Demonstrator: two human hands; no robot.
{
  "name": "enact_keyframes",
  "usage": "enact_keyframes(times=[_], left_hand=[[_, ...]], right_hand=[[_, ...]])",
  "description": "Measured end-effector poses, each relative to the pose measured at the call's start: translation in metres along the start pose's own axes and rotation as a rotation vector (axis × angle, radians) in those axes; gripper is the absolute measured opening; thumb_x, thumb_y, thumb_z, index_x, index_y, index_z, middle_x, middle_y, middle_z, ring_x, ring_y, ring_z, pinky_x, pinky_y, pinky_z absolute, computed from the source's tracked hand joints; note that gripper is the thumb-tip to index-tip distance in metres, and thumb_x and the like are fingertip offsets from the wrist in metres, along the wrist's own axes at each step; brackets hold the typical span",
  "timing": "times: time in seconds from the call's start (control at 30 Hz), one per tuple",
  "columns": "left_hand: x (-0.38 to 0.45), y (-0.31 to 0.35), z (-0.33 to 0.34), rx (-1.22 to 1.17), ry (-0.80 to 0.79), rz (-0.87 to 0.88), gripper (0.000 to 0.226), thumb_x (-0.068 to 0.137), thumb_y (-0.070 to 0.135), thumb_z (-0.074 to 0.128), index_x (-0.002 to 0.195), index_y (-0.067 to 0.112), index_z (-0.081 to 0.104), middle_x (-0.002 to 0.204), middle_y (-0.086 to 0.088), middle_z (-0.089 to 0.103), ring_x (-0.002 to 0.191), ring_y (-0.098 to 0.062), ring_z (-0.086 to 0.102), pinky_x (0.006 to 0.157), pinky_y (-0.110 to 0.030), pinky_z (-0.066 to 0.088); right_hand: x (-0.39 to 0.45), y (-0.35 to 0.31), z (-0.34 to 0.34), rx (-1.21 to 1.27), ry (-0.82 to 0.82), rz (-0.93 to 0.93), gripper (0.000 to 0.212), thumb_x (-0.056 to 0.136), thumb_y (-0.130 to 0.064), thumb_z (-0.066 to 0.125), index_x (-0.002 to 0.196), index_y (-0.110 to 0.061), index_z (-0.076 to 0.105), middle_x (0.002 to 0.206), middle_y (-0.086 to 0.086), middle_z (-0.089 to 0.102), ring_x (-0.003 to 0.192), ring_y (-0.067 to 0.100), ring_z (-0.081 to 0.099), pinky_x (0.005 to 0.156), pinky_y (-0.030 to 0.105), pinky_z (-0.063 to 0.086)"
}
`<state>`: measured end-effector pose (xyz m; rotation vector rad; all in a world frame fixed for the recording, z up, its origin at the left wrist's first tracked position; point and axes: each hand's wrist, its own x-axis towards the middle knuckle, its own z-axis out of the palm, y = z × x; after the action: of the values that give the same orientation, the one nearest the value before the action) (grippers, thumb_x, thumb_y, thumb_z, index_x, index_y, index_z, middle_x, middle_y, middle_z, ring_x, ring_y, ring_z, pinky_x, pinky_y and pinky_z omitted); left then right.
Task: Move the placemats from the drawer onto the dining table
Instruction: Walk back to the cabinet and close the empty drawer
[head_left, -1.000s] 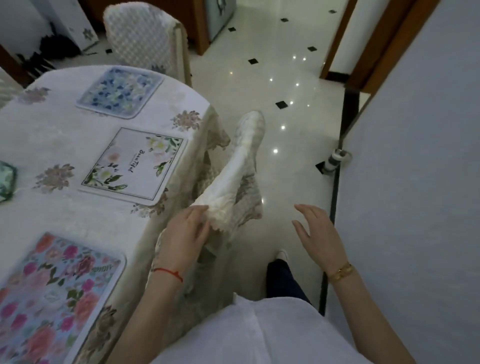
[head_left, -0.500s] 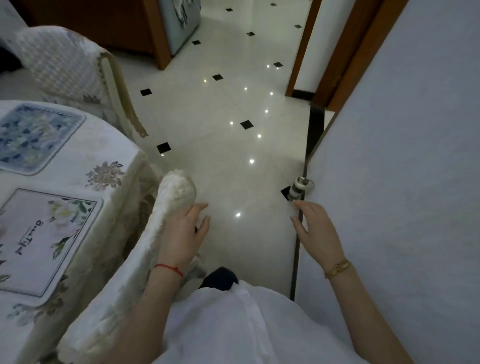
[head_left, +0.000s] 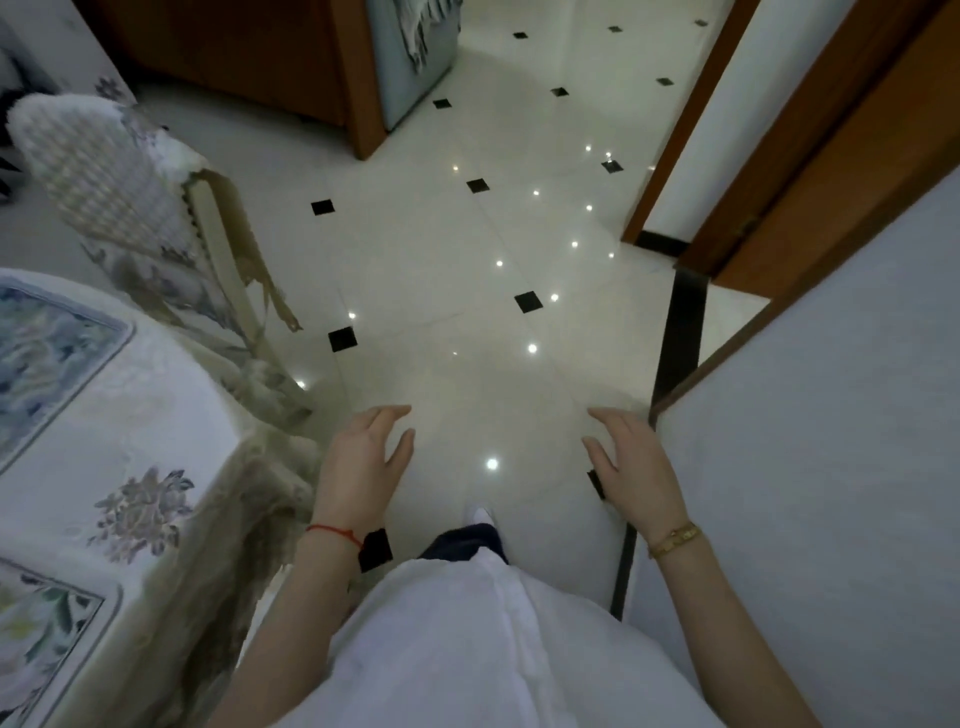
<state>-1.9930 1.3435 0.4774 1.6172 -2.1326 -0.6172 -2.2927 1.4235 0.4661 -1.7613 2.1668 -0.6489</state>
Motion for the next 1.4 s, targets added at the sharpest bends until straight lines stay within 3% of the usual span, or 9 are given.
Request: enact_keyframes(times=[0.2,0.7,0.9,1.1,1.23,1.4], left_hand=[[0.142,-0.012,-0.024,0.032,0.073,-0.031,0.031,0.091,0.021,0.060,0.121,0.011,0.063,0.115,-0.008,0.067,0.105,-0.024,0.063,0.090,-0.027,0.045],[0.427,-0.104,-0.044,0.064,0.224,-0.303,0.031,0.091,0.018,0.061,0.120,0.012,0.062,0.113,-0.010,0.066,0.100,-0.026,0.063,0.086,-0.031,0.049],[0.548,-0.142,-0.092,0.055,0.364,-0.420,0.031,0.093,0.022,0.057,0.123,0.013,0.061,0.115,-0.008,0.065,0.100,-0.022,0.063,0.085,-0.032,0.052],[0.620,-0.192,-0.119,0.025,0.453,-0.605,0.032,0.093,0.020,0.056,0.124,0.012,0.060,0.119,-0.006,0.064,0.106,-0.020,0.059,0.093,-0.031,0.047],[0.674,-0.255,-0.135,0.034,0.477,-0.695,0.032,0.093,0.019,0.057,0.123,0.010,0.061,0.118,-0.009,0.065,0.106,-0.025,0.060,0.092,-0.033,0.046],[0.743,-0.344,-0.183,0.043,0.583,-0.761,0.028,0.092,0.018,0.060,0.119,0.009,0.064,0.113,-0.010,0.067,0.102,-0.027,0.063,0.088,-0.036,0.050]], right_hand=[[0.164,-0.022,0.000,-0.012,0.002,-0.080,0.035,0.095,-0.019,0.058,0.128,-0.009,0.056,0.123,0.007,0.061,0.117,0.020,0.052,0.101,0.022,0.033],[0.546,-0.069,0.086,0.010,-0.204,-0.319,0.034,0.094,-0.018,0.059,0.127,-0.009,0.058,0.123,0.006,0.062,0.116,0.021,0.054,0.101,0.026,0.039],[0.733,-0.143,0.115,-0.016,-0.274,-0.521,0.034,0.094,-0.019,0.059,0.127,-0.009,0.058,0.123,0.007,0.062,0.118,0.023,0.053,0.100,0.023,0.035],[0.848,-0.218,0.174,0.001,-0.373,-0.638,0.034,0.095,-0.019,0.058,0.128,-0.009,0.058,0.123,0.006,0.062,0.118,0.022,0.052,0.100,0.020,0.031],[0.918,-0.270,0.235,-0.007,-0.464,-0.686,0.034,0.095,-0.020,0.058,0.128,-0.010,0.058,0.124,0.006,0.061,0.119,0.021,0.051,0.100,0.014,0.027],[1.010,-0.370,0.302,-0.008,-0.514,-0.790,0.035,0.096,-0.021,0.056,0.129,-0.010,0.057,0.127,0.006,0.061,0.121,0.021,0.051,0.102,0.021,0.032]])
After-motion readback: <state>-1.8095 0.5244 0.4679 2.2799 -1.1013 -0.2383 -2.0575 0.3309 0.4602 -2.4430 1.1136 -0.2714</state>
